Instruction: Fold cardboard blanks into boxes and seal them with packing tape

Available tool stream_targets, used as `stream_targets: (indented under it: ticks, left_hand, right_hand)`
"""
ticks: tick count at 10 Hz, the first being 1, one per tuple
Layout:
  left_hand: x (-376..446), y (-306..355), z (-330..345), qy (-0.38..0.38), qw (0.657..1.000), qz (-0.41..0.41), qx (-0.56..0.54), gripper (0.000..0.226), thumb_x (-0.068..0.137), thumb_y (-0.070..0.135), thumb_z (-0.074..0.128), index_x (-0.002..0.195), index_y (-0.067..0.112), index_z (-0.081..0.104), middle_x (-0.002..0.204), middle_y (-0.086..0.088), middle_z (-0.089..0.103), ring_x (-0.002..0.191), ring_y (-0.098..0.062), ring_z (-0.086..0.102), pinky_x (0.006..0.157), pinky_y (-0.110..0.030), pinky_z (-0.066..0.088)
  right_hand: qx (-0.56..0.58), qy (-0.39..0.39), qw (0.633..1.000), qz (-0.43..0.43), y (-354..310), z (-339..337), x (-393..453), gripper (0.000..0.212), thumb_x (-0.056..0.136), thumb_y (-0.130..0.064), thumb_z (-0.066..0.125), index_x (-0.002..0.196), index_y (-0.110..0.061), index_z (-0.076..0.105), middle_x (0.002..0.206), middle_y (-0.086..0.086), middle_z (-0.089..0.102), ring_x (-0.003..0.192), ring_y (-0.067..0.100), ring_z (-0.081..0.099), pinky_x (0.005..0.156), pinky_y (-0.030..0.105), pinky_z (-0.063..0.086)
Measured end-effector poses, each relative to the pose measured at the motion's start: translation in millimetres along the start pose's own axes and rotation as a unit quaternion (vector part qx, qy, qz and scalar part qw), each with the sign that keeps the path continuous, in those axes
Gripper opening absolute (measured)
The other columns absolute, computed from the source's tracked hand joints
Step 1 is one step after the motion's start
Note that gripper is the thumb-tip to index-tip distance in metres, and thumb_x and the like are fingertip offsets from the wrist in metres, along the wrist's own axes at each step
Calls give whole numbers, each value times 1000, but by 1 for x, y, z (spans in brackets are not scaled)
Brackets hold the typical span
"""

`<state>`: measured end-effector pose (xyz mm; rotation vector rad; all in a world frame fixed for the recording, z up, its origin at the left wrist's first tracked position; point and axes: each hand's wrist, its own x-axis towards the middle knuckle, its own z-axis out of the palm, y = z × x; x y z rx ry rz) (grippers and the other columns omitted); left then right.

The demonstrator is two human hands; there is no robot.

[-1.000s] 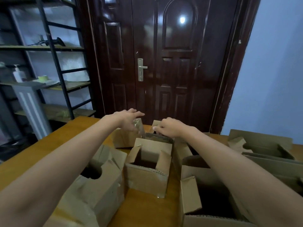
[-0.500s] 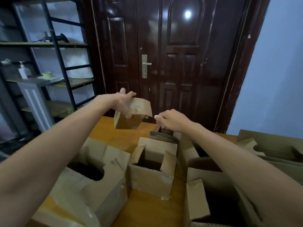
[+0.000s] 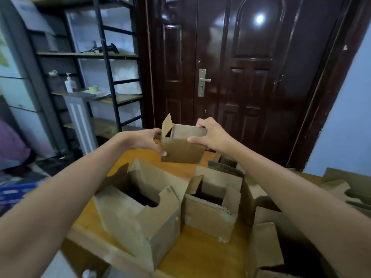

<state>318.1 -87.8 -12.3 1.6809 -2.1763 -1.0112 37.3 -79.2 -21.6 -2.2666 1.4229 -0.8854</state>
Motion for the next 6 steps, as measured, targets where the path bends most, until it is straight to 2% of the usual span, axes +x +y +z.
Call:
stream_targets:
  ticks: [1, 2, 3, 4, 5, 6]
  left_hand:
    - [-5, 0, -4, -6, 999, -24, 33, 126, 76, 39, 93, 165, 32, 4, 166, 0, 30, 150, -28, 34, 125, -54, 29]
    - [-10, -6, -8, 25, 995, -32, 96, 140, 77, 49, 90, 165, 27, -17, 175, -7, 12, 159, -30, 21, 128, -49, 25]
    - [-22, -8, -5, 61, 987, -33, 148, 126, 84, 58, 80, 167, 26, -9, 175, -8, 12, 159, -29, 23, 127, -48, 27]
    - [-37, 4, 6, 134, 972, 9, 194, 94, 97, 60, 63, 167, 24, 13, 171, -9, 27, 153, -31, 36, 122, -49, 37]
    - [-48, 18, 32, 177, 956, 4, 232, 77, 102, 62, 50, 165, 25, 23, 164, -10, 39, 146, -33, 45, 114, -53, 43]
    - [-50, 25, 51, 189, 952, 2, 241, 74, 103, 66, 43, 163, 26, 28, 166, -9, 37, 147, -36, 42, 115, -56, 42]
  right_hand:
    - [-190, -21, 982, -7, -21, 17, 2, 45, 82, -68, 75, 95, -28, 58, 110, 0, 49, 91, 26, 60, 74, 42, 53]
    - [-274, -34, 961, -20, -41, 40, 4, 41, 92, -62, 66, 114, -27, 67, 111, 6, 59, 97, 30, 61, 75, 41, 48]
    - [-333, -89, 939, -17, -55, 57, -1, 44, 94, -54, 67, 129, -27, 67, 116, 7, 67, 108, 33, 67, 78, 41, 51]
    - [-367, -152, 918, -15, -64, 62, -15, 46, 97, -61, 61, 125, -26, 67, 114, 5, 66, 108, 32, 65, 76, 39, 47]
    - [-271, -184, 945, 9, -62, 57, -27, 37, 98, -65, 54, 76, -36, 58, 84, -5, 62, 93, 27, 64, 72, 38, 50]
    - [-204, -147, 967, 23, -62, 40, -41, 39, 104, -59, 47, 85, -30, 65, 87, -2, 69, 90, 24, 65, 88, 47, 56]
